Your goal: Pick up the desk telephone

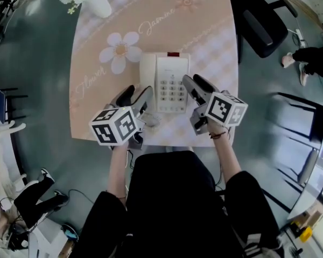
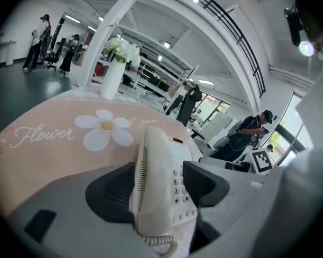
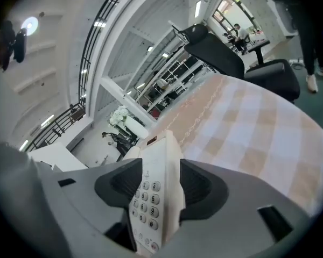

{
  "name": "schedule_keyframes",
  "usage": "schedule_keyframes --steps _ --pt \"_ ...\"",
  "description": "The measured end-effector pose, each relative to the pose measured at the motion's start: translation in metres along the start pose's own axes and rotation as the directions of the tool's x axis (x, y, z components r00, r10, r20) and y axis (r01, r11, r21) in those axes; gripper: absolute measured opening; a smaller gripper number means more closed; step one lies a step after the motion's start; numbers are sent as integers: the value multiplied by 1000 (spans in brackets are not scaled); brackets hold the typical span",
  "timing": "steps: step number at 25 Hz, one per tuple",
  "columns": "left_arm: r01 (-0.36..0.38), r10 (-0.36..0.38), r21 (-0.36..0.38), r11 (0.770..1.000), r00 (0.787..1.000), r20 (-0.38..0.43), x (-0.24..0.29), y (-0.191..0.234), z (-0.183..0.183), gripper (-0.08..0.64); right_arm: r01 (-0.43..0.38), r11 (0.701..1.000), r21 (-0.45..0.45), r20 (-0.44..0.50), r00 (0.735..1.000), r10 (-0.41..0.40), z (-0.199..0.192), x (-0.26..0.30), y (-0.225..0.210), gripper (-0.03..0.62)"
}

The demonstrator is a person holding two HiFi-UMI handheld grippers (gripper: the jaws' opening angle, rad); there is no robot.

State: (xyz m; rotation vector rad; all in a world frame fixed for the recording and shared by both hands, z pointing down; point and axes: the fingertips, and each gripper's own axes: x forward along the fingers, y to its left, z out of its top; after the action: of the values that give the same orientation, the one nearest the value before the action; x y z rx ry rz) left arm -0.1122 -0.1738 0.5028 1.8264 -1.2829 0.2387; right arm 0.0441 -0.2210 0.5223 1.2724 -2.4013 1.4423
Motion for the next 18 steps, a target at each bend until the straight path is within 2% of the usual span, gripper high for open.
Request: schedule_keyframes --steps 3,6,10,18 --pt "19 -20 -23 1000 999 -41 11 1 -7 298 7 998 64 -13 1000 -6 -3 8 -4 221" --pt "35 -39 -51 998 997 -67 20 3 -12 324 22 996 87 -29 999 -20 -5 15 -7 237" --pt "62 -71 -92 994 992 -108 31 5 -18 331 40 991 124 -58 998 -33 -11 24 -10 242" --pt "83 -101 -123 989 983 -151 43 8 -22 331 55 981 184 -104 994 -37 -23 32 -15 242"
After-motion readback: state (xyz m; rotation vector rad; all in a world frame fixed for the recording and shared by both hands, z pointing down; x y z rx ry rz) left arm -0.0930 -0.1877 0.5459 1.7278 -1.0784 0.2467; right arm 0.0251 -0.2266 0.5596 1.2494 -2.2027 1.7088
